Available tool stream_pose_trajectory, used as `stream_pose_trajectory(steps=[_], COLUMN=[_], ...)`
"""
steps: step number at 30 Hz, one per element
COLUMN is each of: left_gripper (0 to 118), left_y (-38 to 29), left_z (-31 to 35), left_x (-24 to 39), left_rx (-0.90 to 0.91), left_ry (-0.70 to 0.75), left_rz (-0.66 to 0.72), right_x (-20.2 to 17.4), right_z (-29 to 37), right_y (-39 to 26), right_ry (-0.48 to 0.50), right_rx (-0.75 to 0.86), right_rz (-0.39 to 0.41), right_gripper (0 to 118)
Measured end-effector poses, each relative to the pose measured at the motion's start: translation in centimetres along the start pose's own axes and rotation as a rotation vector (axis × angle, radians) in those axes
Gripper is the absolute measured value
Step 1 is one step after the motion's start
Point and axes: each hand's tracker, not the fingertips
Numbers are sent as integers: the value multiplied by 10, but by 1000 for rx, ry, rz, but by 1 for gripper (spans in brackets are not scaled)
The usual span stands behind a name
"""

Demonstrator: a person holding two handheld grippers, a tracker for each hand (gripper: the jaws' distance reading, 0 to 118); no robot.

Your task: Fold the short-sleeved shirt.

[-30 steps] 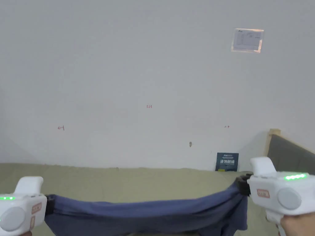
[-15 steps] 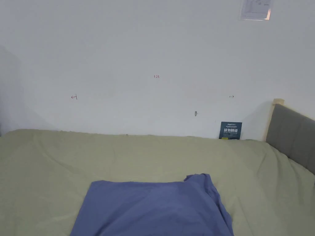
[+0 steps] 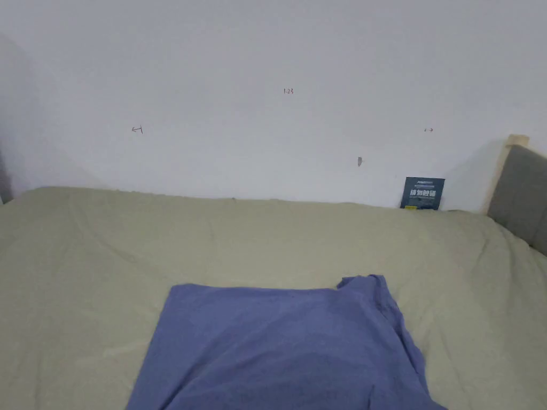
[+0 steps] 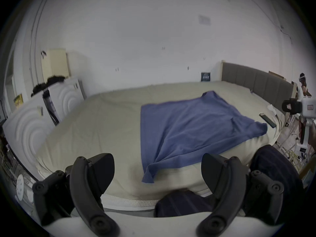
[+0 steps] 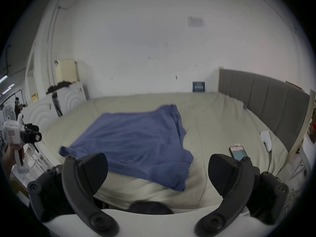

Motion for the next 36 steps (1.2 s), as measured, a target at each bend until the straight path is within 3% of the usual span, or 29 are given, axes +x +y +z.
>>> stream_pose_trajectory(steps=[1, 2, 4, 5, 6, 7, 9, 10, 18, 19, 20, 21, 22, 30, 32, 33, 34, 36], left_gripper=[102, 90, 7, 0, 0, 0, 0, 0, 0, 17, 50, 99, 109, 105, 87, 69, 68, 49], left_y=[-8, -10, -9, -12, -13, -14, -11, -11, -44, -46, -47, -46, -48, -71, -75, -75, -76, -72], left_z=[0, 7, 13, 9, 7, 8, -4, -10, -114, -125, -137, -145, -157, -214, -218, -219, -220, -216], left_x=[-5, -4, -6, -4, -1, -2, -6, -6, -45, -49, -55, -55, -55, -52, -51, -48, -48, -52], left_rx=[27, 24, -6, 5, 10, 20, 6, -14, -381, -366, -386, -413, -445, -525, -541, -562, -578, -554], left_ry=[-2, 5, -57, -21, 49, 3, -25, -16, -102, -84, -90, -104, -101, -58, -64, -65, -55, -53], left_rz=[9, 28, 72, 66, 33, 26, 53, 43, 58, 60, 67, 76, 72, 9, -3, -7, -9, 33], right_x=[-7, -13, -23, -29, -28, -30, -29, -27, -27, -26, -27, -27, -27, -25, -23, -22, -21, -19], right_z=[11, 19, 26, 27, 21, 21, 20, 14, -5, -6, -8, -9, -11, -15, -16, -17, -17, -18], right_y=[1, 2, 0, -1, -5, -8, -8, -7, -11, -12, -12, -13, -13, -17, -15, -14, -13, -13], right_ry=[-2, -1, -13, -60, -82, -87, -10, -27, -8, -4, -3, -7, -7, -3, -11, -15, -17, -20], right_rx=[38, 70, 83, 92, 94, 132, 120, 109, 40, 35, 22, 13, 8, -23, -27, -29, -31, -34], right_rz=[-5, -11, 13, 42, 67, 78, 20, 20, 38, 36, 33, 32, 28, -5, -1, 1, 0, -7], right_gripper=[105, 87, 13, 1, 1, 1, 1, 1, 1, 1, 1, 1, 1, 1, 1, 1, 1, 1])
